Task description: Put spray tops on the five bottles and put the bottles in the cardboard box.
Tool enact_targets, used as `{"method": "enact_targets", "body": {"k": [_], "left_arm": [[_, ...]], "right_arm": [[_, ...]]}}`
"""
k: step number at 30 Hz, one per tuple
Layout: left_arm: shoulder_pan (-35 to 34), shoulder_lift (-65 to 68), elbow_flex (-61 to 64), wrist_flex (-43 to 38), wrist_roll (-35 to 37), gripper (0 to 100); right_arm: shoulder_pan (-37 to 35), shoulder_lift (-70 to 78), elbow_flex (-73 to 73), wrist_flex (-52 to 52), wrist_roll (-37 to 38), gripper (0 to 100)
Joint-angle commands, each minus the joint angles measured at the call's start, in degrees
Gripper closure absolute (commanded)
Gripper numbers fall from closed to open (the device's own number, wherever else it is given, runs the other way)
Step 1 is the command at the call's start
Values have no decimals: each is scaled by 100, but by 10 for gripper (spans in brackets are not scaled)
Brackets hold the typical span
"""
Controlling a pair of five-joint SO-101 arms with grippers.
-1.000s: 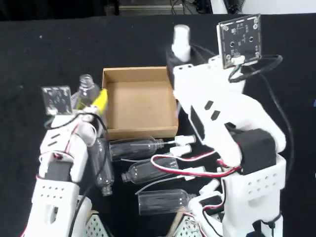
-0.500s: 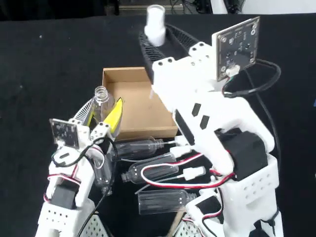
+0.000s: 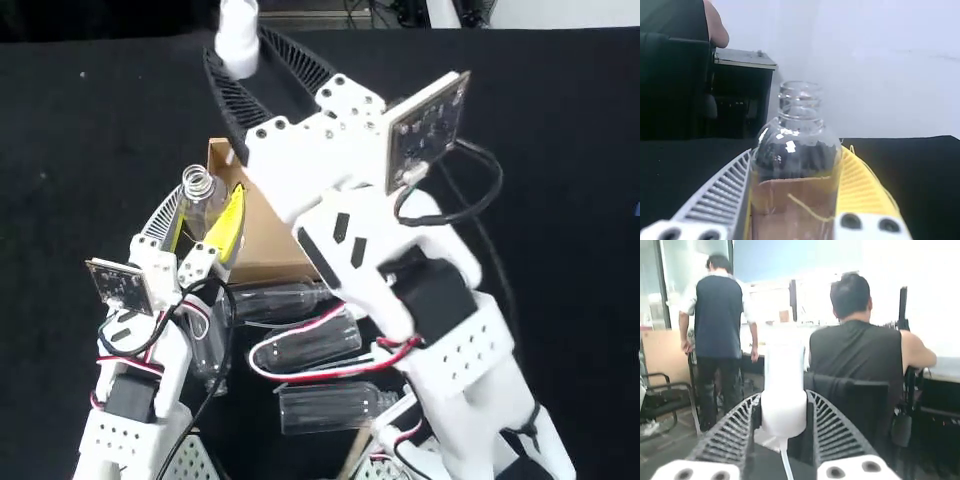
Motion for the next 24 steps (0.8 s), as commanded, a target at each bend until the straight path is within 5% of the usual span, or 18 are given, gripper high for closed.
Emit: {"method": "enact_targets", "body": {"k": [1,10,24], "left_arm": [[40,-26,136,-132,35,970],[31,-18,136,-114,18,970],[40,-18,136,-123,44,970]], "right_arm": [[-88,-180,4,-475,-18,987],[-695,-180,22,-484,0,987],[-484,374,92,-18,0,988]]}}
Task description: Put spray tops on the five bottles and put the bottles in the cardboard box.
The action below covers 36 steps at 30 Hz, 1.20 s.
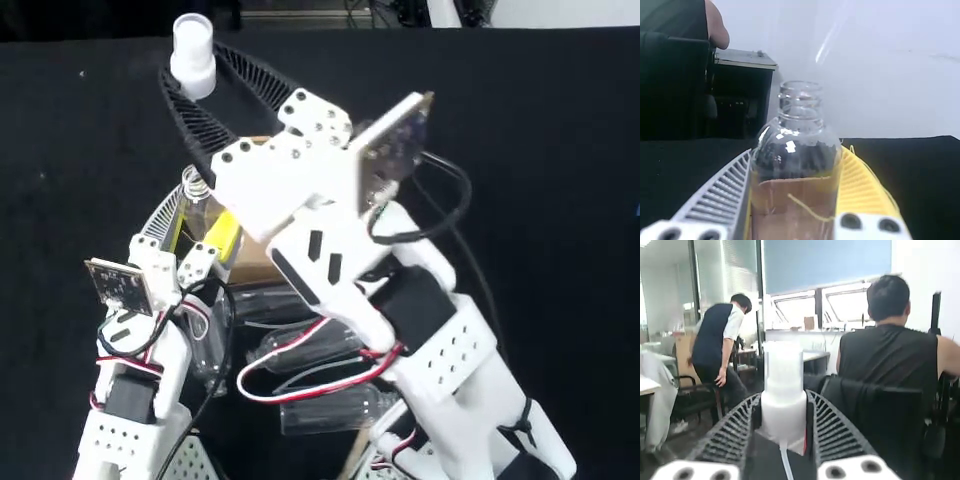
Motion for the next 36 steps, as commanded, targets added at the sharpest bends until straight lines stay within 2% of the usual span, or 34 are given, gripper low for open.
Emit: {"method": "enact_targets", "body": {"k": [1,11,16,19,28,36], "left_arm": [[40,-18,136,-132,44,970],[75,-26,136,-149,44,970],[75,-26,136,-149,44,970],[84,-26,136,-158,44,970],[84,-26,136,-158,44,970],[84,-26,136,-158,44,970]], "right_arm": [[185,233,-40,141,0,988],[308,198,462,185,0,987],[-70,207,119,1363,0,985],[-79,207,-180,1574,0,985],[167,251,-1622,1547,0,986],[158,567,-1288,132,0,987]]}}
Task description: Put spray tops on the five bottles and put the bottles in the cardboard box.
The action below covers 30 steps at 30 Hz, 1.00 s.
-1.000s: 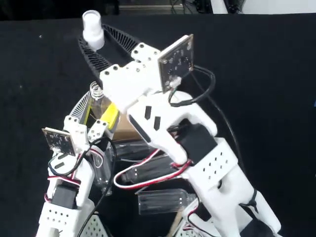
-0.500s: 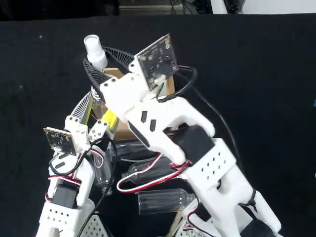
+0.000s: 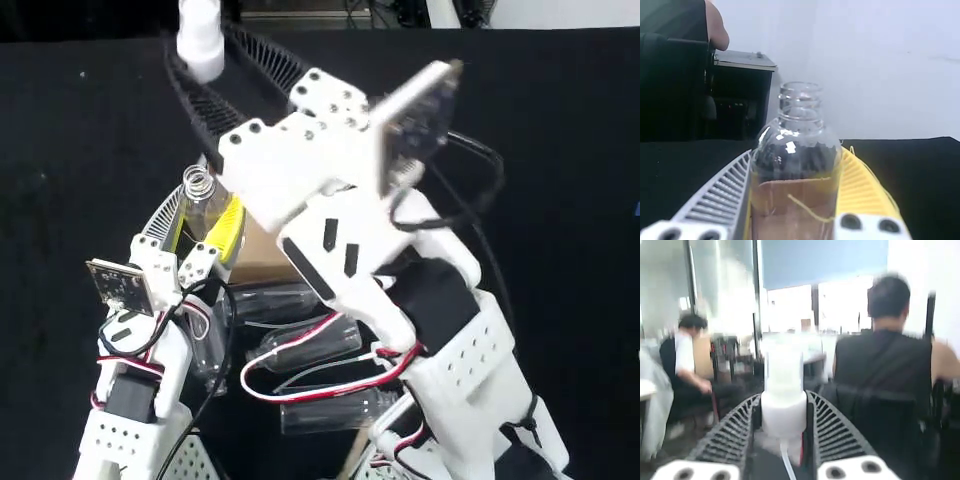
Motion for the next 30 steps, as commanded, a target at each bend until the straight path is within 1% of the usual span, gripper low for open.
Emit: {"method": "enact_targets", "body": {"k": [1,6,13,27,30], "left_arm": [[66,-35,127,-149,44,970],[66,-35,127,-149,44,970],[66,-35,127,-149,44,970],[57,-35,127,-149,44,970],[57,-35,127,-149,44,970]], "right_arm": [[70,374,-22,-396,0,987],[105,646,101,-343,0,987],[88,435,532,536,0,987],[53,22,945,738,-44,987],[-185,22,1033,1011,0,986]]}}
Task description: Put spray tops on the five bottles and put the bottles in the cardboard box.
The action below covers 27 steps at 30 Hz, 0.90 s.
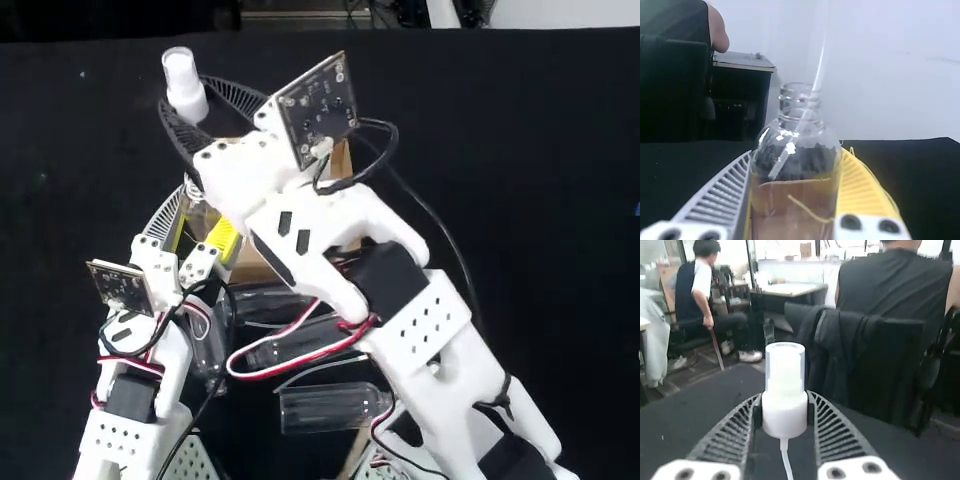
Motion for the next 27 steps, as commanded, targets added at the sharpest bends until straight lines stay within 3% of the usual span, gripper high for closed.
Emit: {"method": "enact_targets", "body": {"k": [1,4,10,19,23,27], "left_arm": [[40,-26,127,-149,44,970],[40,-26,127,-149,44,970],[40,-26,127,-149,44,970],[22,-26,127,-149,44,970],[40,-26,127,-114,44,970],[-4,-26,127,-132,18,970]], "right_arm": [[-246,-277,-13,360,9,985],[-413,-251,-4,607,9,967],[-607,-277,-31,1231,0,813],[-686,-778,-892,1785,9,811],[422,-1077,-963,2048,-35,812],[2127,-1288,-523,2611,-35,812]]}}
